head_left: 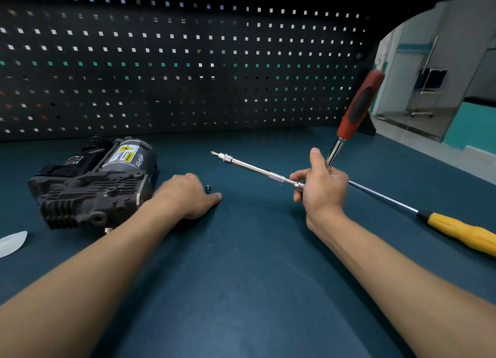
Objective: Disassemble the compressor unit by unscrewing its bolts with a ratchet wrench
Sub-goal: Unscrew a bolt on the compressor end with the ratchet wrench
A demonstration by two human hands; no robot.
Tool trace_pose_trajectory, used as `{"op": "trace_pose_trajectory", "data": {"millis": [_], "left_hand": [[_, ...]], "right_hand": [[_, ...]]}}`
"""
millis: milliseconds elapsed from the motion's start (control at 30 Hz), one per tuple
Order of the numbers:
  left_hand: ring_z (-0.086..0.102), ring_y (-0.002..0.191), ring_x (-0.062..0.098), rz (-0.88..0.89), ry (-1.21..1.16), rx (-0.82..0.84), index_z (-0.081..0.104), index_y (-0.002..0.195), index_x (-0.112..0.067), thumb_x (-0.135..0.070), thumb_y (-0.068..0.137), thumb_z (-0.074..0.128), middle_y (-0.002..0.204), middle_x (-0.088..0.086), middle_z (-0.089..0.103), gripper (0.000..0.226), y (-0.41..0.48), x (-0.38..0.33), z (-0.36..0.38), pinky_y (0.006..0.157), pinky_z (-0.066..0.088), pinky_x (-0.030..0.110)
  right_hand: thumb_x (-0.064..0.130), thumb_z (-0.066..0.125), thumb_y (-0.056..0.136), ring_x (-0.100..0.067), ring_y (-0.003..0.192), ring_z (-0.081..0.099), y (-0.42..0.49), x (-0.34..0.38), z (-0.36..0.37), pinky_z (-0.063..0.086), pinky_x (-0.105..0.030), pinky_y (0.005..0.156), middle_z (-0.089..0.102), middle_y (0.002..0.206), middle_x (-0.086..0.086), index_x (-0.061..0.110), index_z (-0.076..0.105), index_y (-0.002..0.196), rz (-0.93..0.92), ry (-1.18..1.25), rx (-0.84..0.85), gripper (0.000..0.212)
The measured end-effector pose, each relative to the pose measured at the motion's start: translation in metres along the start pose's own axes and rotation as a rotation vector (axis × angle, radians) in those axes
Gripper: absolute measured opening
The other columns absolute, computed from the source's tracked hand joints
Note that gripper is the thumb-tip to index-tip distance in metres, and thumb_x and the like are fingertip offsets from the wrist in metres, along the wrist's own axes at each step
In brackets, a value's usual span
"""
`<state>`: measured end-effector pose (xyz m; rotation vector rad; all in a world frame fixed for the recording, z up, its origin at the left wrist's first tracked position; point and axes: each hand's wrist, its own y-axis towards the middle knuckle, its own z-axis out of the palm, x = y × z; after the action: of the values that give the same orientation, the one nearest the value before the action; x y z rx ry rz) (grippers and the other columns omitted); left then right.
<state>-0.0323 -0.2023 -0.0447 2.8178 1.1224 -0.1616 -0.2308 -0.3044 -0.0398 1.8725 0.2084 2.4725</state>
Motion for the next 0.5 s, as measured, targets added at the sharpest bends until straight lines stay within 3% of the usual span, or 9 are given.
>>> {"op": "trace_pose_trajectory", "data": {"millis": [100, 167, 333, 500], "left_hand": [[0.06, 0.102, 0.032, 0.023, -0.067, -0.004, 0.049, 0.1, -0.016, -0.07, 0.083, 0.056, 0.109, 0.01, 0.061, 0.056, 0.004, -0.004, 0.003, 0.074, 0.043, 0.033], [0.059, 0.1, 0.031, 0.024, -0.093, -0.02, 0.049, 0.101, -0.017, -0.066, 0.086, 0.056, 0.102, 0.006, 0.057, 0.052, 0.009, -0.006, 0.004, 0.075, 0.045, 0.035], [0.058, 0.1, 0.031, 0.094, -0.141, -0.09, 0.053, 0.099, -0.021, -0.045, 0.097, 0.051, 0.108, 0.007, 0.061, 0.025, 0.026, -0.013, 0.012, 0.076, 0.044, 0.037], [0.056, 0.09, 0.027, 0.159, -0.233, -0.068, 0.053, 0.085, -0.025, -0.045, 0.096, 0.056, 0.099, 0.003, 0.058, 0.023, 0.049, -0.032, 0.015, 0.076, 0.044, 0.034]], "right_hand": [[0.042, 0.056, 0.098, -0.019, 0.029, 0.041, -0.001, -0.001, 0.001, 0.033, -0.021, 0.035, 0.066, 0.055, -0.01, 0.015, 0.053, 0.048, 0.018, -0.014, -0.013, 0.057], [0.043, 0.056, 0.098, -0.019, 0.029, 0.041, -0.001, -0.002, 0.002, 0.034, -0.021, 0.035, 0.065, 0.055, -0.011, 0.016, 0.054, 0.04, 0.023, -0.023, -0.013, 0.064], [0.044, 0.055, 0.098, -0.019, 0.03, 0.042, -0.001, -0.003, 0.004, 0.034, -0.022, 0.036, 0.063, 0.052, -0.01, 0.025, 0.061, 0.036, 0.017, -0.043, 0.009, 0.066], [0.043, 0.056, 0.098, -0.019, 0.028, 0.042, 0.004, -0.005, 0.006, 0.031, -0.021, 0.034, 0.059, 0.049, -0.009, 0.015, 0.056, 0.035, 0.02, -0.011, -0.014, 0.069]]}}
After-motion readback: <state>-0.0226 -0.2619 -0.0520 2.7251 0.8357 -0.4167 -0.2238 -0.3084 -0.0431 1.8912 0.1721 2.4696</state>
